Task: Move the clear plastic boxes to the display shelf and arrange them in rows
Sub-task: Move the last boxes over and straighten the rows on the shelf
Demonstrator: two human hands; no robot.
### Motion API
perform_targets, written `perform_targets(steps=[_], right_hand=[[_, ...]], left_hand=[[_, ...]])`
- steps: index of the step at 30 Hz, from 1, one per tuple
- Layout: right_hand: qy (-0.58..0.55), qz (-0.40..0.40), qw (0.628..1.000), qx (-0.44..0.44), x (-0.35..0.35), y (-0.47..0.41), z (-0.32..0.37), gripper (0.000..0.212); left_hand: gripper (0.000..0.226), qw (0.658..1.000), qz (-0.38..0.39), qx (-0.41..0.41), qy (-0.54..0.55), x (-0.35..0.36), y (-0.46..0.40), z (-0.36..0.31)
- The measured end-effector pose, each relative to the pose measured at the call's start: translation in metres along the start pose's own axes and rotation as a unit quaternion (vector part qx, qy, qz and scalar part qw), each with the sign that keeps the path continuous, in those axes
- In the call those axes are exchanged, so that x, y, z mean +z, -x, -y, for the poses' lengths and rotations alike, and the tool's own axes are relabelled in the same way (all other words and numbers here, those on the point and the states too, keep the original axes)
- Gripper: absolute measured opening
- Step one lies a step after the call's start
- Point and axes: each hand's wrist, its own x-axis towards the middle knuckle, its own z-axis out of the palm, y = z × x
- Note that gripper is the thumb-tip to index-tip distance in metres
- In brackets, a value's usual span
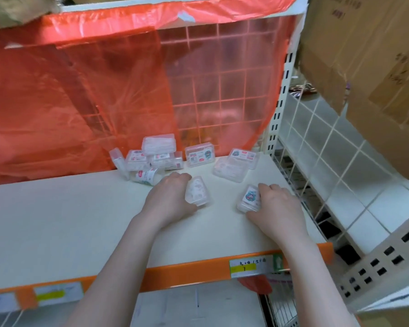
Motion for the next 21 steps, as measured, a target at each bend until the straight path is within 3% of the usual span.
perform_targets(steps=[14,21], right_hand=[[-0.039,-0.015,0.984,-0.171,-0.015,0.028,0.136,0.045],[-0.042,-0.008,0.969,-0.244,-0.008,0.082,0.253,0.034]], left_hand=[[0.073,0.995,-0.035,-0.086,0.022,-0.054,0.120,0.119],[0.074,0.988,-0.052,-0.143,0.006,-0.080,0.216,0.220]])
